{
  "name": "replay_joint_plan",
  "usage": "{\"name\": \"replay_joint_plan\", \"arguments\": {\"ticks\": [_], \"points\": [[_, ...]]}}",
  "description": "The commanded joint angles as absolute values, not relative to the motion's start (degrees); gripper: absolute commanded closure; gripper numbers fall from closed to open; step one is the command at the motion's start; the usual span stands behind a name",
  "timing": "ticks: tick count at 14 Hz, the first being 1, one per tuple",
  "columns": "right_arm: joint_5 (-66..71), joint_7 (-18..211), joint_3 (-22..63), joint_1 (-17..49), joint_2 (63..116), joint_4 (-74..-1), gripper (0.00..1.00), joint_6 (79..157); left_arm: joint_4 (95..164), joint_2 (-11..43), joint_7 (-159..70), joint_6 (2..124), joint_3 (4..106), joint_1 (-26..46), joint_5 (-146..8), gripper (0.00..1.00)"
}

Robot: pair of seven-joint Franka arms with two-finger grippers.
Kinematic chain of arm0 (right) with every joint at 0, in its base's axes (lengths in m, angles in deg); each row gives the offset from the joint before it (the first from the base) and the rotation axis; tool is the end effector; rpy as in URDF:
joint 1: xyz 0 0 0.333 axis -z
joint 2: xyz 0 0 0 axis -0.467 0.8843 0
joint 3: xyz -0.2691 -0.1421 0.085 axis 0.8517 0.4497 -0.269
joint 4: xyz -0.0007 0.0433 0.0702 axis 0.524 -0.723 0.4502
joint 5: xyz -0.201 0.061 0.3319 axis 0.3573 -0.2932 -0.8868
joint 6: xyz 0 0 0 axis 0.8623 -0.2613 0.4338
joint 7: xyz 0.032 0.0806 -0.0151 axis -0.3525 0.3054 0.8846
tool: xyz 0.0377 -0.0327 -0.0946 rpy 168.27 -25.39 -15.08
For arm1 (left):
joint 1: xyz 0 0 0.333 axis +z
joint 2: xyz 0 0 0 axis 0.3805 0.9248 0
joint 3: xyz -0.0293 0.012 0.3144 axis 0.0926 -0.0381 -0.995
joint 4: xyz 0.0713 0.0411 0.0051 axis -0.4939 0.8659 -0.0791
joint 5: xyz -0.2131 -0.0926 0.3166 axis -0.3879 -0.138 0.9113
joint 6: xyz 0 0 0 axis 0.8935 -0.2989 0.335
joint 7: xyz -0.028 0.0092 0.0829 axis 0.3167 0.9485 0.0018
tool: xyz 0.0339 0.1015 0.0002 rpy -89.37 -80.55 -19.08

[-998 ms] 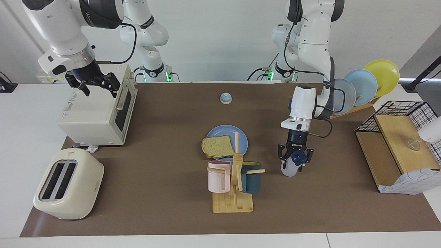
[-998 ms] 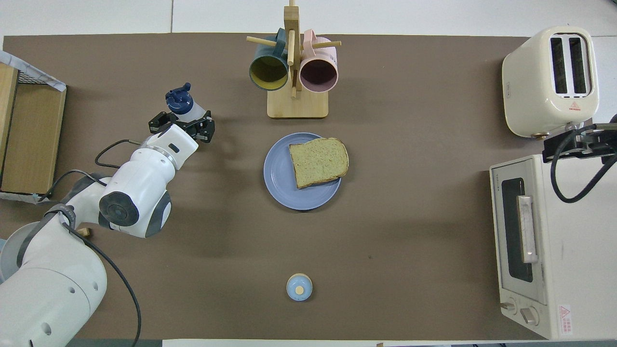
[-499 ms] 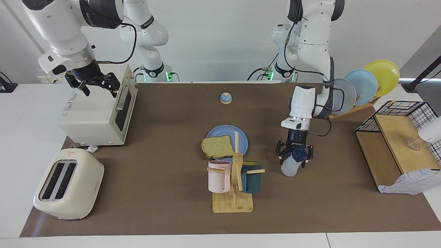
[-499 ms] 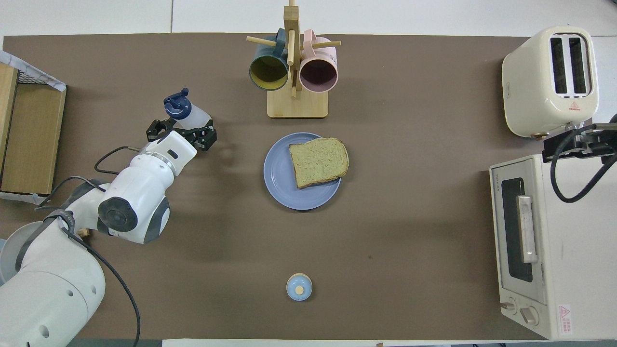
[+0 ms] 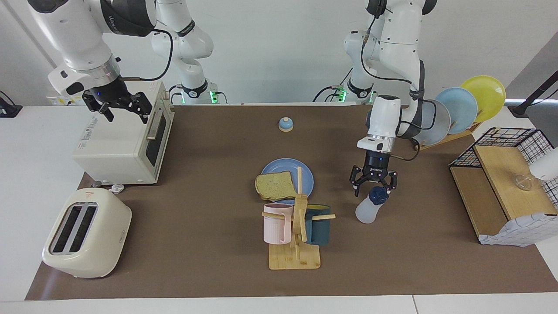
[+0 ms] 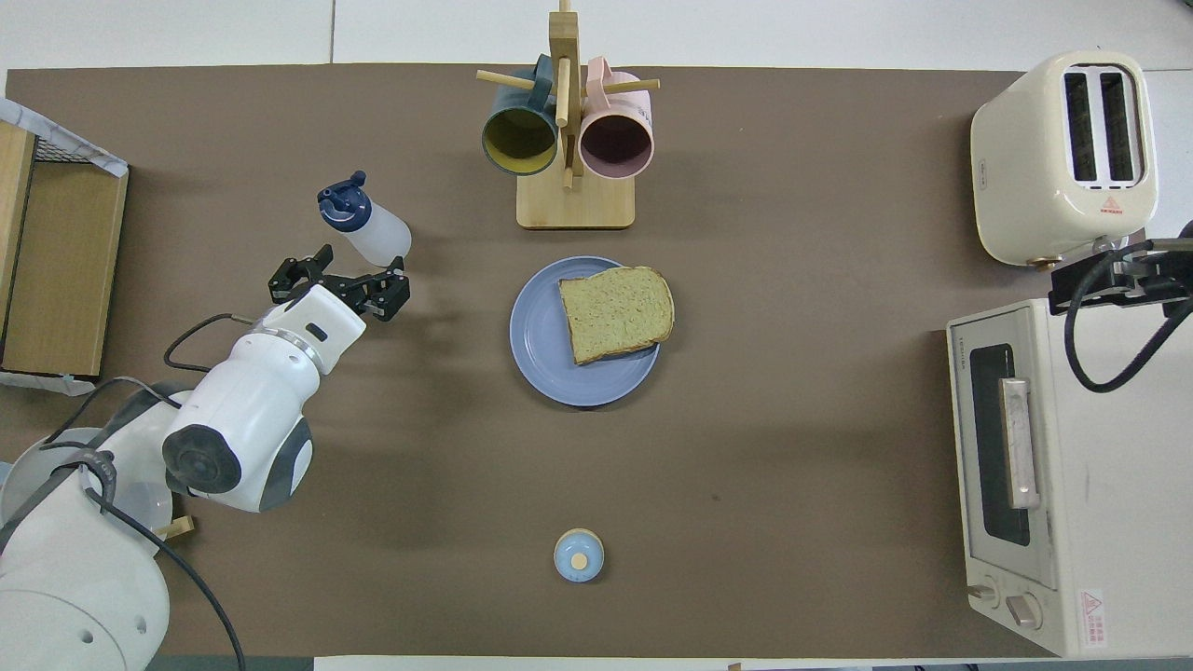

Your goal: Put bread on plate and add seasoning

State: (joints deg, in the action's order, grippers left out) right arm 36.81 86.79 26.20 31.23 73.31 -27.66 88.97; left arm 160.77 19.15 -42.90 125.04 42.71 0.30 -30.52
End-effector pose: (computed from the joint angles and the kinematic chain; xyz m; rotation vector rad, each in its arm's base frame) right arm 0.5433 -0.0229 0.6047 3.0760 -0.0882 -0.1102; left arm 0.5136 -0.1432 0.3031 2.7493 -0.3347 1.1669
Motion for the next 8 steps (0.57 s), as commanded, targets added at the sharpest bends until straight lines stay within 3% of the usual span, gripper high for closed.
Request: {"name": "replay_joint_plan", "arguments": {"ticks": [1,8], "points": [[35.7,88.2,25.8,32.1,72.7,-28.5,0.0,89.4,167.4,12.6,-42.5,125.4,42.9,0.0,-29.5,0.0],[35.6,88.2,25.8,32.1,72.7,-28.5,0.0,89.4,169.6,8.9,-47.1,125.3,42.9,-9.5,-29.8,0.0]]}}
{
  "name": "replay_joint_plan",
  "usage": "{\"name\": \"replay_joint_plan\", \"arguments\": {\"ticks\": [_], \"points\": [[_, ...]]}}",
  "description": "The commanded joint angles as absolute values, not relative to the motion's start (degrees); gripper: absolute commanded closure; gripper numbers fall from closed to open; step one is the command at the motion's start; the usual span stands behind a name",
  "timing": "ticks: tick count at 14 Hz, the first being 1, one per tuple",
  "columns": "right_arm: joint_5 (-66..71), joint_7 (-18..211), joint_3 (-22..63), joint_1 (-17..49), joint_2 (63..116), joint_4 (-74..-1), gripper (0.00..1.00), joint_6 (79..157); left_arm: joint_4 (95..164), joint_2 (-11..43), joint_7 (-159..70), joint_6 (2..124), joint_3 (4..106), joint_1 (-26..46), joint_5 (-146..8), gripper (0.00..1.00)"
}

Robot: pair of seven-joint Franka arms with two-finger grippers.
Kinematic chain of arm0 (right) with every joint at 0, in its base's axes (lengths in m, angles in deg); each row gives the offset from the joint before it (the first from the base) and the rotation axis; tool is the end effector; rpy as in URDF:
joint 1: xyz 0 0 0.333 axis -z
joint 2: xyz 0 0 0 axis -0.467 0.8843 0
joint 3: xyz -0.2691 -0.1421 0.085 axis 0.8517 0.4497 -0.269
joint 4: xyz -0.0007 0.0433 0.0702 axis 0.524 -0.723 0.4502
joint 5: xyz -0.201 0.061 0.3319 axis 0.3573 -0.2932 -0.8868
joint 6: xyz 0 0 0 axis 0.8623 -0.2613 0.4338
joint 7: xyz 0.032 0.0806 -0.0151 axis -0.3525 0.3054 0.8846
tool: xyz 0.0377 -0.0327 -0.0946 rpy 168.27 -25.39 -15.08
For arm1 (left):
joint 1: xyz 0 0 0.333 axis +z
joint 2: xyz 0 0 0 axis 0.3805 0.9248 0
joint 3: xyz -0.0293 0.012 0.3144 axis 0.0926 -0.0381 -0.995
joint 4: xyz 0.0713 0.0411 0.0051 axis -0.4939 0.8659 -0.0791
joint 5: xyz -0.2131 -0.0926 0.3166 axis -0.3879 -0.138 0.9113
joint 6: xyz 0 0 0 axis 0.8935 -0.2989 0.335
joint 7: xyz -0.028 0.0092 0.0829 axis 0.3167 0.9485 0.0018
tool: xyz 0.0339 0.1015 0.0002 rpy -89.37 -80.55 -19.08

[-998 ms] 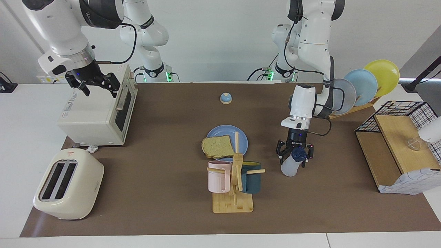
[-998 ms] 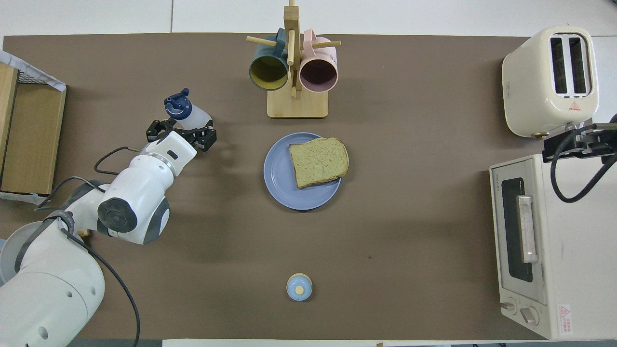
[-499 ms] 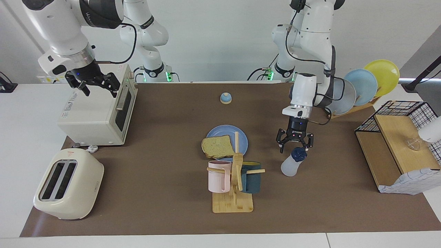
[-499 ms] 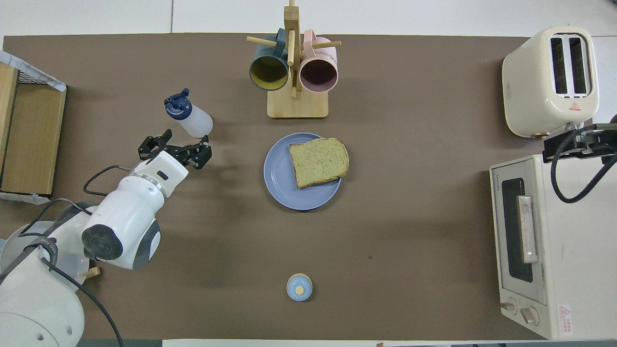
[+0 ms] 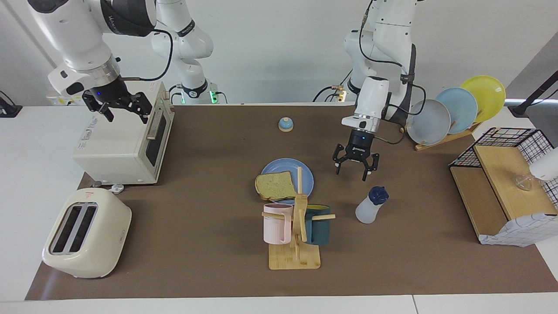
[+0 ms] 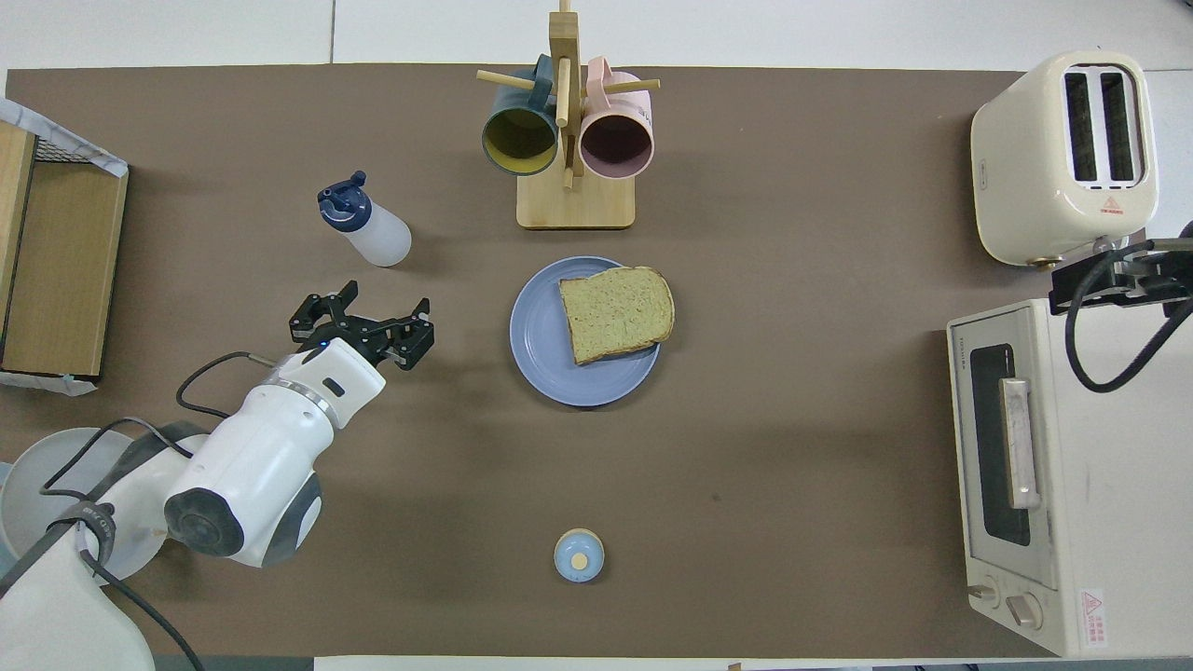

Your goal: Put bread on plate and add seasoning

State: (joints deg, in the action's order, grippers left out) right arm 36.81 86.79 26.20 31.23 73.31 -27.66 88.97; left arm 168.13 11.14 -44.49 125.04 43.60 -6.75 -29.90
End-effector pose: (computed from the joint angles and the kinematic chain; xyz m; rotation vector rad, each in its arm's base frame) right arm 0.5433 -0.0229 0.6047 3.0760 -0.0882 -0.1102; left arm 0.4529 -0.1996 0.3253 2.6535 -0.4709 1.1238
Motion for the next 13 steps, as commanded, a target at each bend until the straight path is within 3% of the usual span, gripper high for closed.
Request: {"name": "replay_joint_plan", "arguments": {"ticks": [1,4,13], "points": [[35.7,88.2,25.8,32.1,72.7,-28.5,0.0,89.4,169.6,8.5,-48.4,125.2,42.9,-10.2,-29.8,0.0],[35.7,88.2,25.8,32.1,72.7,-28.5,0.0,89.4,168.0,6.5,-51.6,121.1,43.2,-11.6,-29.8,0.0],[35.7,88.2,25.8,32.1,72.7,-28.5,0.0,89.4,149.1,-1.2,-54.4,82.9,44.5,-14.0,-29.9,0.0]]}}
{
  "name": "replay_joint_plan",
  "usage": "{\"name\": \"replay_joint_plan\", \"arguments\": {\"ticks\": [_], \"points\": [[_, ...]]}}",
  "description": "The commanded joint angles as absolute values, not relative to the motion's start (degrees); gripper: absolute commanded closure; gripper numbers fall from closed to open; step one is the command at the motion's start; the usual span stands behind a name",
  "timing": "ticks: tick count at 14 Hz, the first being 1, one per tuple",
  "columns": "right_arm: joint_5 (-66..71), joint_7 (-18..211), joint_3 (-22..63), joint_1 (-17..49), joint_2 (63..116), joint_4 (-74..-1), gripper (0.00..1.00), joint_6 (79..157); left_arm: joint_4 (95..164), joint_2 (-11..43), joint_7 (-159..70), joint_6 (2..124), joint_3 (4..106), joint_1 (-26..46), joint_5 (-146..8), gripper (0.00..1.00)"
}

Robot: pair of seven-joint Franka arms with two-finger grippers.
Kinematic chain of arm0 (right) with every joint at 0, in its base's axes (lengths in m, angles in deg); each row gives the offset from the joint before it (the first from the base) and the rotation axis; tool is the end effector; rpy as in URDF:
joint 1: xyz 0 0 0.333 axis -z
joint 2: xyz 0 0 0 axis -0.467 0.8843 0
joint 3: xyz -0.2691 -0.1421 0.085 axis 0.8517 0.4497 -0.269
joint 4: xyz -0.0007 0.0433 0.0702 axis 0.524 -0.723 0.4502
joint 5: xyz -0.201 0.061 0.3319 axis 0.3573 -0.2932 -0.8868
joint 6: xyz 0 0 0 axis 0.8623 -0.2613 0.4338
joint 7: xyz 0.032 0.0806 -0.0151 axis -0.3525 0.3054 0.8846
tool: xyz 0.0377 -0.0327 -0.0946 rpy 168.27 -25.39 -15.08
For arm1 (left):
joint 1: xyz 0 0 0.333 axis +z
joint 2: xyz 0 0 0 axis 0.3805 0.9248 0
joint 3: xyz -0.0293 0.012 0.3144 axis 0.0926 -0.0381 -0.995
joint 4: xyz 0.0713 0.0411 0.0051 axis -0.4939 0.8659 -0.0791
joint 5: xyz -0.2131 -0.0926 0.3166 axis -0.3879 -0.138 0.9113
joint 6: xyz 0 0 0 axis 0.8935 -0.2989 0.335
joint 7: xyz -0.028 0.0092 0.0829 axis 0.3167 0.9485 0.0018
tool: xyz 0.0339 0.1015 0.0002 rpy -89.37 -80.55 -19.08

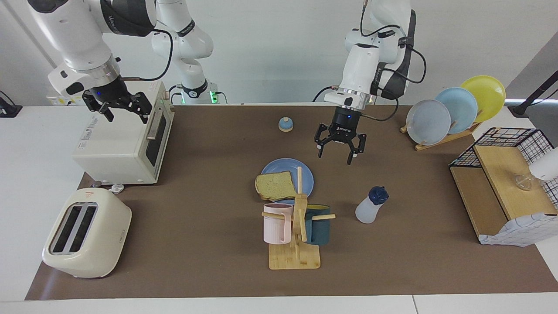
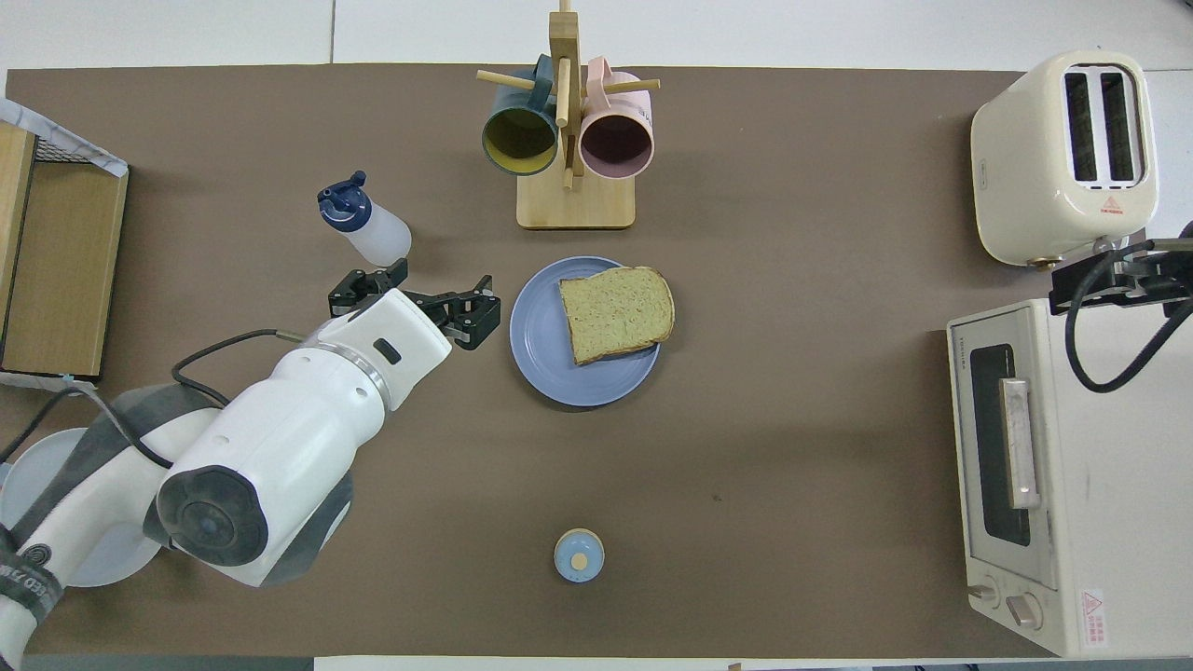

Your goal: Put bread on plate and add seasoning

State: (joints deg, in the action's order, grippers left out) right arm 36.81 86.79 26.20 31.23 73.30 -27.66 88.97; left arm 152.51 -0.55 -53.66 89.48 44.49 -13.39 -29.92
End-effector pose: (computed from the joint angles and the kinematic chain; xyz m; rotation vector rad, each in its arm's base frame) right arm 0.5432 -0.0229 0.6048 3.0760 -0.0882 -0.1099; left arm 0.4726 -0.2651 0.4689 2.7689 -0.3627 0.9614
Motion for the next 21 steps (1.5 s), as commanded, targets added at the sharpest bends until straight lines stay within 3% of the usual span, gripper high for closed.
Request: {"name": "replay_joint_plan", "arguments": {"ticks": [1,9,12,17,21], "points": [[35.7,88.2,25.8,32.1,72.7,-28.5,0.0,89.4,147.3,-1.2,-54.3,80.1,44.5,-14.0,-29.9,0.0],[35.7,88.2,25.8,32.1,72.7,-28.5,0.0,89.4,129.1,-1.1,-45.7,46.4,43.3,-12.4,-38.0,0.0],[35.7,88.2,25.8,32.1,72.7,-28.5,0.0,89.4,124.5,-1.1,-33.7,34.8,43.4,-5.7,-41.6,0.0],[35.7,88.2,25.8,32.1,72.7,-28.5,0.0,89.4,123.1,-2.9,-20.8,24.6,43.3,4.3,-42.2,0.0],[35.7,88.2,25.9,32.1,72.7,-28.5,0.0,89.4,123.9,-4.0,-20.9,21.9,43.4,6.2,-42.2,0.0]]}}
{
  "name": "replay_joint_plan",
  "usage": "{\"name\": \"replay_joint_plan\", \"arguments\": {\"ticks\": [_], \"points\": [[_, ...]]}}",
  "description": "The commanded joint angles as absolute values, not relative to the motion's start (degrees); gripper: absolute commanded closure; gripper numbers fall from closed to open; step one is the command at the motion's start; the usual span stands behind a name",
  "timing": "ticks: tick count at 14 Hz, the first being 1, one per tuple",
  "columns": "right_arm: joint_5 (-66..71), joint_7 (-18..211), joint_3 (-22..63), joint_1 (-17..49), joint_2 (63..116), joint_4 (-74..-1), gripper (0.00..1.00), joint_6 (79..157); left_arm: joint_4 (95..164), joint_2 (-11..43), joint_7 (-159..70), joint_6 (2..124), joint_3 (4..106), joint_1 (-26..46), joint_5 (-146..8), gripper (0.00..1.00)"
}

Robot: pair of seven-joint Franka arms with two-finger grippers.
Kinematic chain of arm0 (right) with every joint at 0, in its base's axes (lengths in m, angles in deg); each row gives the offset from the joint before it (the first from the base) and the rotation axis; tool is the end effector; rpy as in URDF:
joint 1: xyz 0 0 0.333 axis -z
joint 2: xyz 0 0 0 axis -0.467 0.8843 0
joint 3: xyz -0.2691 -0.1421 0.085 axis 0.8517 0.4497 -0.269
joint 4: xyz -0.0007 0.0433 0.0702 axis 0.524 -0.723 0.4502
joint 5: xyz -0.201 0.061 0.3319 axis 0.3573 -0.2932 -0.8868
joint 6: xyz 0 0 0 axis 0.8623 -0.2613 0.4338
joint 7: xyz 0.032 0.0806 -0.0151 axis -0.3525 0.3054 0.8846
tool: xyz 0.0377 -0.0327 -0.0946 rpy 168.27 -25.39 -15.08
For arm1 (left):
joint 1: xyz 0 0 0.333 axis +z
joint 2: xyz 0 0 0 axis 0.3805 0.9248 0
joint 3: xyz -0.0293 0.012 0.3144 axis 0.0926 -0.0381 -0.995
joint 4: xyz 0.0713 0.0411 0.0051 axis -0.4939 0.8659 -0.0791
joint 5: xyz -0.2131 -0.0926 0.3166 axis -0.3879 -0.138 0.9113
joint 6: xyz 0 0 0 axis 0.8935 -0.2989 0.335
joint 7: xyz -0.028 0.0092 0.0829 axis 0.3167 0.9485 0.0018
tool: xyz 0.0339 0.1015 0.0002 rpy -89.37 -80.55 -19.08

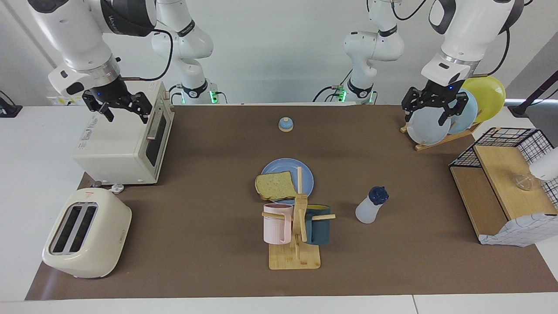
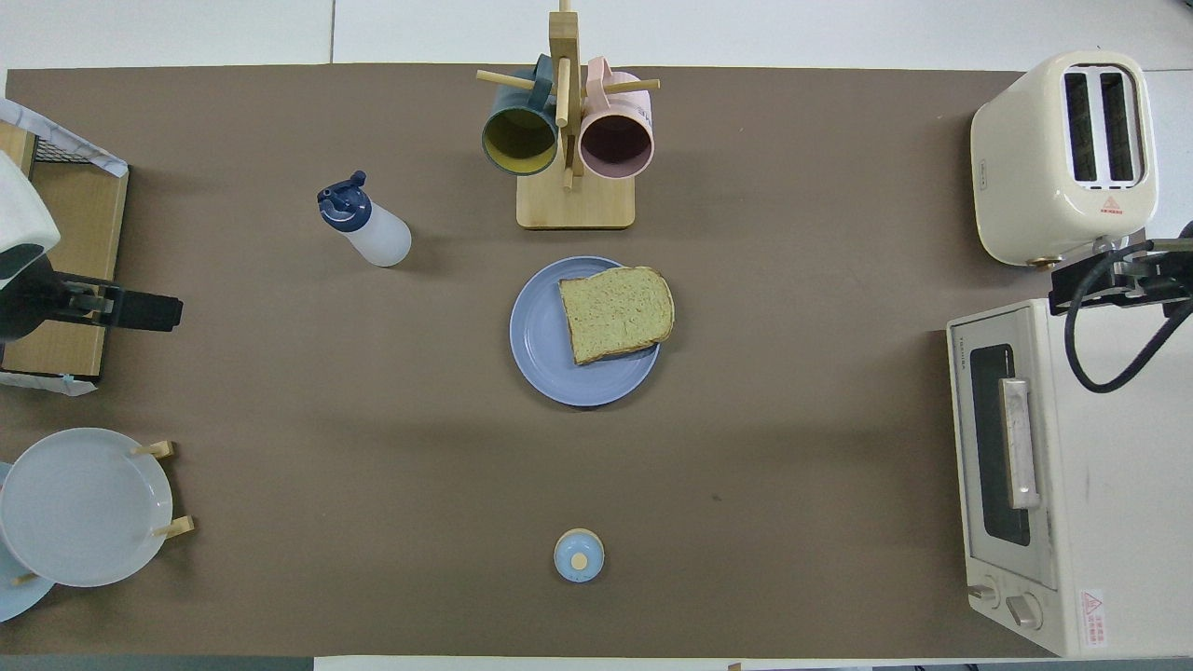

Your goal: Put bread on plate and add seasoning

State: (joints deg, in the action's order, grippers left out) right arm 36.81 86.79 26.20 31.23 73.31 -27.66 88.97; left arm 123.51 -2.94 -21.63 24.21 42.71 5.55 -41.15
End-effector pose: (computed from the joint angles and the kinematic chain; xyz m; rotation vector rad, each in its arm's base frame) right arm 0.5433 -0.0229 0.6047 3.0760 -0.0882 -0.1102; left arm 0.5178 -0.0570 0.6105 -3.0977 0.4088 -0.1378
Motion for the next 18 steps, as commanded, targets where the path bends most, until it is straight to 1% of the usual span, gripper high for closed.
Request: {"name": "replay_joint_plan", "arguments": {"ticks": [1,6,8,11,12,14,16,17,18], "points": [[35.7,88.2,25.8,32.1,72.7,-28.5,0.0,89.4,123.8,-4.1,-21.1,20.9,43.5,6.2,-42.2,0.0],[35.7,88.2,25.8,32.1,72.7,-28.5,0.0,89.4,124.0,-4.5,-21.4,20.5,43.5,6.5,-41.7,0.0],[35.7,88.2,25.8,32.1,72.7,-28.5,0.0,89.4,123.7,-4.8,-21.6,21.4,43.5,7.9,-41.6,0.0],[35.7,88.2,25.8,32.1,72.7,-28.5,0.0,89.4,123.0,-4.8,-25.0,19.3,44.1,8.6,-42.1,0.0],[35.7,88.2,25.8,32.1,72.7,-28.5,0.0,89.4,122.0,-4.3,-25.8,18.3,45.2,10.7,-42.4,0.0],[35.7,88.2,25.8,32.1,72.7,-28.5,0.0,89.4,115.5,-2.4,-26.0,13.7,52.1,17.5,-44.9,0.0],[35.7,88.2,25.8,32.1,72.7,-28.5,0.0,89.4,108.7,1.0,-25.9,8.6,53.3,19.2,-45.5,0.0],[35.7,88.2,25.8,32.1,72.7,-28.5,0.0,89.4,106.8,2.3,-25.9,7.3,53.2,19.5,-45.6,0.0],[35.7,88.2,25.8,32.1,72.7,-28.5,0.0,89.4,106.3,3.1,-25.9,6.8,53.5,20.9,-46.5,0.0]]}}
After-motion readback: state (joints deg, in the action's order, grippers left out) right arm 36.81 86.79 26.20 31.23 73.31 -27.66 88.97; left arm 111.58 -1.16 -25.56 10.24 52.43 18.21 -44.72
